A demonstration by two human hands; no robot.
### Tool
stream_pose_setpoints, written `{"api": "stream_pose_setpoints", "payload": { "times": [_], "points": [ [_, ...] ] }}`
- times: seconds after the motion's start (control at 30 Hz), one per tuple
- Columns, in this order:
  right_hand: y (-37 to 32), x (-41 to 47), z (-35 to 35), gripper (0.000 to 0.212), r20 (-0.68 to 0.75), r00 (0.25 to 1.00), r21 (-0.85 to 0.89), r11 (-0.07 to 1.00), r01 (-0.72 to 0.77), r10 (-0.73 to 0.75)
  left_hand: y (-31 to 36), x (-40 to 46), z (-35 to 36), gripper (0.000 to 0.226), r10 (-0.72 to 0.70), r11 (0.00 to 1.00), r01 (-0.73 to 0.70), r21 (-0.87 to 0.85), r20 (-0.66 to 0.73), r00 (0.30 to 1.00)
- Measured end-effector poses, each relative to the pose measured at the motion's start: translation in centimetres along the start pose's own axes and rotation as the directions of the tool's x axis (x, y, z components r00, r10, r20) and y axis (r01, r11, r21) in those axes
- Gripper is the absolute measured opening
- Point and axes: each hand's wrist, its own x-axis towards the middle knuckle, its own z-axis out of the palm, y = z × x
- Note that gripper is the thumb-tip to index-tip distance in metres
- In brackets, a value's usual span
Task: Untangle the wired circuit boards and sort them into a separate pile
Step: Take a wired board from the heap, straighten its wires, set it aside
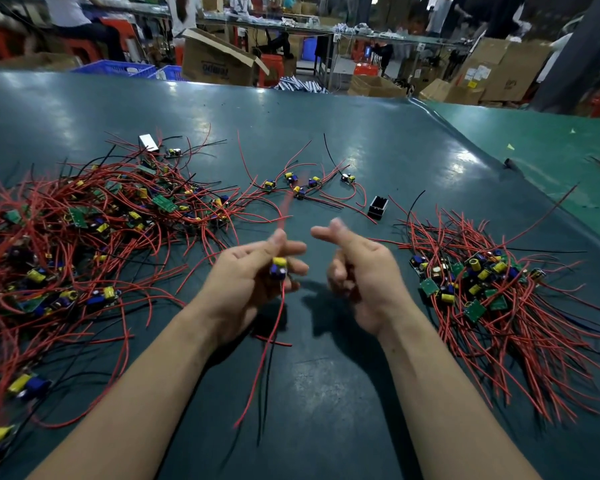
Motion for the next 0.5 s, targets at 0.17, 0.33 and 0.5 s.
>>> {"api": "stream_pose_setpoints", "payload": {
  "times": [0.17,0.33,0.5],
  "points": [
    [0.46,-0.46,0.09,0.028,0.177,0.984,-0.109,0.994,0.003,0.016,-0.28,-0.61,0.1,0.028,-0.061,0.981,0.035,0.192,0.13,0.99],
    [0.26,-0.37,-0.15,0.029,0.174,0.984,-0.104,0.995,-0.003,0.022,-0.4,-0.74,0.11,0.03,-0.072,0.97,0.034,0.243,0.149,0.986],
    [0.4,-0.32,0.11,0.019,0.121,0.993,-0.112,0.994,0.0,0.014,-0.47,-0.79,0.36,0.027,-0.044,0.967,0.005,0.255,0.146,0.988]
  ]
}}
